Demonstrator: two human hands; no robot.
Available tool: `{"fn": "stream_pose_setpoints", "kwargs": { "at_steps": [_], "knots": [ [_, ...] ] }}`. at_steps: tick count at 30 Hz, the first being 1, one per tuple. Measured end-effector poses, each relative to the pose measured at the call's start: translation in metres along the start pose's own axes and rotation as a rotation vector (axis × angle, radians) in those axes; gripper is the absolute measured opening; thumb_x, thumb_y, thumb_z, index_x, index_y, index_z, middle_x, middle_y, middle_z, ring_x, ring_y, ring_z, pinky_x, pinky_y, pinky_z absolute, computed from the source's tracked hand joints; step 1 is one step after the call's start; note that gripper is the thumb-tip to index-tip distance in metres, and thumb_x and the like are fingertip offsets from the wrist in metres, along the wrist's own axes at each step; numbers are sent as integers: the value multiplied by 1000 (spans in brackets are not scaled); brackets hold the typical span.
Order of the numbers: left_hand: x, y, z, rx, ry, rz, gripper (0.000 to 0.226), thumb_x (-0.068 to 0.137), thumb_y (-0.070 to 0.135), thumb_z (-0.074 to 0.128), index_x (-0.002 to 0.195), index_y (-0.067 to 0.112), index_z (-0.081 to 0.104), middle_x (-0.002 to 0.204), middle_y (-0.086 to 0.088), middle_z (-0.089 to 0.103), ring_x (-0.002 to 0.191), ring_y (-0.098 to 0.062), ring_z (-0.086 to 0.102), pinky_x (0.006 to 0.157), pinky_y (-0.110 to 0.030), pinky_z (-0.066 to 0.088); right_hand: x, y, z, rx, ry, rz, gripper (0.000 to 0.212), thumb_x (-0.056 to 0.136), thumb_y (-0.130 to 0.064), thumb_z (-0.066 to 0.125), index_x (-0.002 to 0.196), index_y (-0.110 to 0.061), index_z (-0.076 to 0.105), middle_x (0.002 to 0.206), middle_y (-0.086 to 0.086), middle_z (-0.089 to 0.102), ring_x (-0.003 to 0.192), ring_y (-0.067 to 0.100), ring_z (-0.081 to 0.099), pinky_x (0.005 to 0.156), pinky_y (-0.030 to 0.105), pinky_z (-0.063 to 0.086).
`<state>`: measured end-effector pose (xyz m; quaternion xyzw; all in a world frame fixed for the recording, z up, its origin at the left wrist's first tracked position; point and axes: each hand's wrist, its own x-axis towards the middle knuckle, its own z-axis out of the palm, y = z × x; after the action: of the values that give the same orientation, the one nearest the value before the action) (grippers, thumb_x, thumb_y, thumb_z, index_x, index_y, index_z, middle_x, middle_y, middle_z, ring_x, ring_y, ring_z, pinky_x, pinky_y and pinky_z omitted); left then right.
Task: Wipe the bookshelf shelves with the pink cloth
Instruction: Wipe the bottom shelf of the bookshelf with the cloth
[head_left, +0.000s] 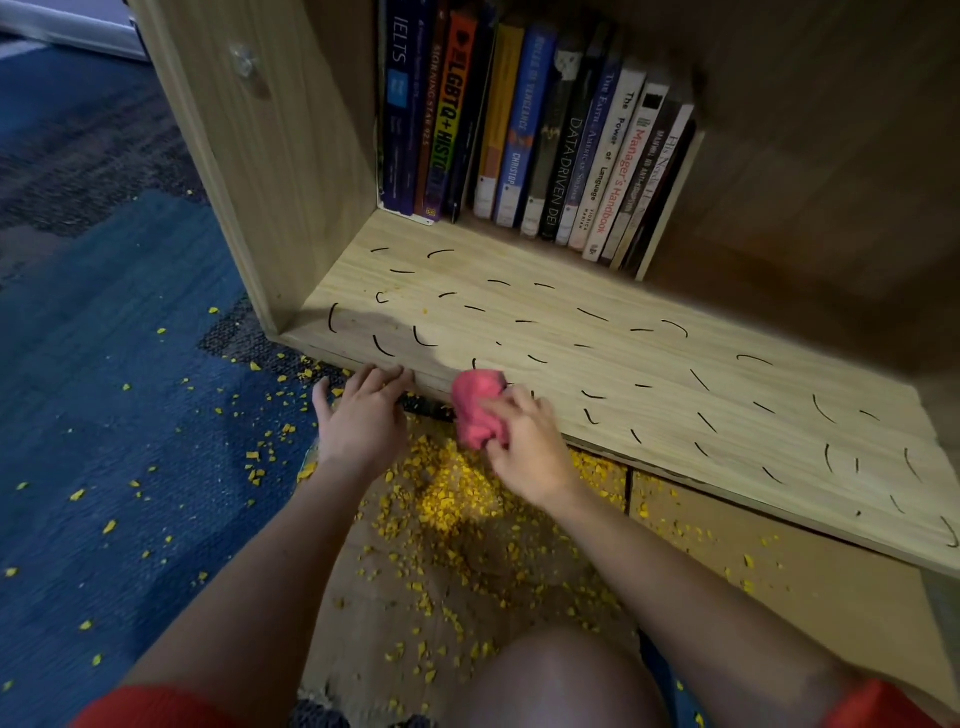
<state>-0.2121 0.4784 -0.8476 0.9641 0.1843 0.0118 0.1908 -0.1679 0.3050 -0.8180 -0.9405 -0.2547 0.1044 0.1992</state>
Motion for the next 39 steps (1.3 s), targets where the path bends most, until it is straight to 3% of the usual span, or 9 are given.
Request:
{"fn": "stream_pose_setpoints", "kwargs": {
  "at_steps": [2,5,7,10,16,23,29,35,39],
  "knots": [
    [0,2,-2,11,-7,-4,51,94,20,43,143,33,35,148,13,32,141,-10,18,112,-49,-3,-8,-5,6,67,-75,-76,46,87,-9,55,132,-16,53,124,-1,47,115,20,39,107,22,26],
    [8,6,-14,102,-35,62,51,91,16,45,140,31,40,147,10,35,141,-10,18,112,-51,-6,0,-13,2,178,137,-51,46,81,-5,60,126,-12,59,114,2,54,108,24,46,94,16,28],
    [18,8,-26,231,-85,163,51,90,13,45,138,31,44,145,8,38,141,-10,19,112,-53,-9,10,-12,-3,144,221,36,47,83,-6,59,130,-10,56,122,5,51,112,26,44,97,21,29],
    [33,13,-42,321,-110,201,47,89,10,43,133,25,49,141,4,41,137,-9,28,112,-52,-11,16,-11,-6,-24,53,67,47,88,-11,56,135,-13,50,132,4,43,118,26,40,103,28,33],
    [51,20,-41,225,-190,148,44,93,17,39,136,26,45,143,2,38,137,-14,29,113,-55,-5,30,-3,-20,15,28,97,45,87,-11,56,132,-16,54,122,4,48,116,27,44,102,33,37],
    [91,43,-38,118,-294,86,50,95,34,42,144,23,35,154,5,20,143,-15,13,113,-56,1,76,15,-56,282,253,259,46,86,-6,56,132,-7,53,117,9,49,116,26,50,103,20,28],
    [111,68,-29,517,-313,194,48,91,40,46,134,19,45,144,-1,37,140,-20,21,109,-62,5,114,48,-70,253,297,337,47,90,-7,54,137,-9,47,125,10,44,123,28,43,108,27,27],
    [116,76,-32,437,-352,151,37,88,26,53,123,16,50,131,-1,48,131,-21,36,109,-64,8,169,60,-63,171,265,373,43,92,-7,50,135,-12,47,135,8,39,127,30,36,110,33,27],
    [123,70,-31,404,-356,143,28,87,26,54,114,21,53,119,1,54,126,-20,42,108,-65,7,195,57,-49,66,253,324,45,91,-6,48,134,-15,47,130,8,42,116,32,38,98,33,33]
  ]
}}
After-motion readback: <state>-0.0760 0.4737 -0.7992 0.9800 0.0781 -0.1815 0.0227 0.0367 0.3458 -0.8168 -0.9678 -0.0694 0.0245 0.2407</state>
